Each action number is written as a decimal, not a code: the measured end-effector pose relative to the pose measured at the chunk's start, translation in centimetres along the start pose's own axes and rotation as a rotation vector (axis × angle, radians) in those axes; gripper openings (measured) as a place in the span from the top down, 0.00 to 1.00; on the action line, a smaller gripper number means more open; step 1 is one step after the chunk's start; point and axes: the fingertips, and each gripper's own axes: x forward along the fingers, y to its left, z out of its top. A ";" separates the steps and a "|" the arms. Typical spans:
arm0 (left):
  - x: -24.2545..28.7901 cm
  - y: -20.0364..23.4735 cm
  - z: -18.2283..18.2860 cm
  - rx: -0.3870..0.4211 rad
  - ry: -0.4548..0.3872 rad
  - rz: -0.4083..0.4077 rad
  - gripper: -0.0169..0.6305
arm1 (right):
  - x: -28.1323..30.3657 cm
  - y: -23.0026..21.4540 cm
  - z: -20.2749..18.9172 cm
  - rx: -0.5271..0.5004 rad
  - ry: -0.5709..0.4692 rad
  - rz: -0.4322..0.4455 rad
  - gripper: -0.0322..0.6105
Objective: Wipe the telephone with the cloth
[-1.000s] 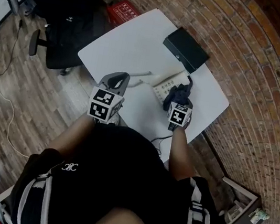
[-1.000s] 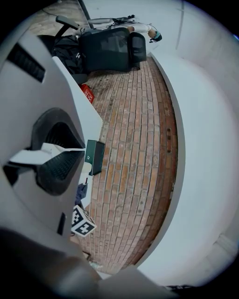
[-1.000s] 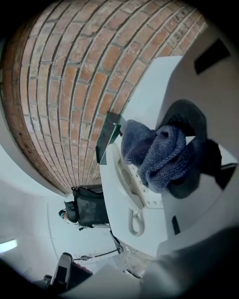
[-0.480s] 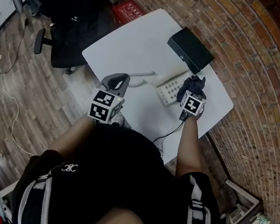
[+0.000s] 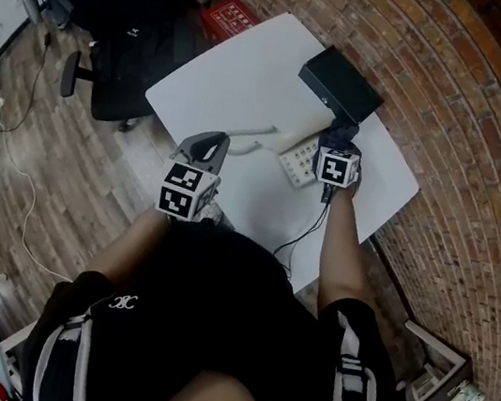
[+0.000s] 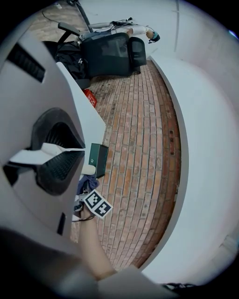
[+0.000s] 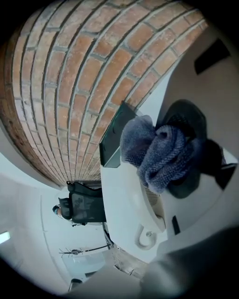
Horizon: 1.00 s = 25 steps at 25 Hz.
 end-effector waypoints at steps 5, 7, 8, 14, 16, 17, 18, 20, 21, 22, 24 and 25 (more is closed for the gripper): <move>-0.2 0.3 -0.3 -0.013 0.018 -0.003 0.95 | -0.6 1.9 -0.8 -0.037 -0.034 -0.003 0.82; -0.1 0.6 -0.5 -0.010 0.012 0.002 0.95 | -0.9 3.6 -1.3 -0.082 -0.039 0.021 0.82; -0.1 0.6 -0.5 -0.011 0.011 0.002 0.95 | -1.0 4.3 -1.5 -0.105 -0.041 0.030 0.82; 0.2 0.2 -0.2 -0.006 0.005 -0.017 0.95 | -2.2 7.6 -3.0 -0.175 -0.039 0.087 0.82; 0.3 0.0 -0.1 -0.005 0.002 -0.024 0.95 | -2.7 9.1 -3.9 -0.185 -0.038 0.127 0.82; 0.3 0.0 -0.1 -0.004 0.000 -0.028 0.95 | -3.0 9.8 -4.3 -0.191 -0.037 0.144 0.82; 0.3 -0.1 0.0 -0.003 -0.001 -0.032 0.95 | -3.2 10.6 -4.7 -0.197 -0.035 0.158 0.82; 0.4 -0.1 0.1 -0.002 -0.002 -0.038 0.95 | -3.7 12.0 -5.4 -0.216 -0.028 0.176 0.82; 0.4 -0.2 0.2 -0.001 -0.003 -0.040 0.95 | -3.8 12.6 -5.7 -0.231 -0.024 0.186 0.82; 0.4 -0.2 0.2 -0.001 -0.005 -0.043 0.95 | -3.9 13.2 -6.0 -0.245 -0.020 0.195 0.82; 0.5 -0.4 0.4 0.001 -0.011 -0.051 0.95 | -3.9 13.8 -6.3 -0.252 -0.010 0.211 0.82; 0.6 -0.6 0.5 0.003 -0.015 -0.056 0.95 | -3.8 13.8 -6.3 -0.240 -0.003 0.220 0.82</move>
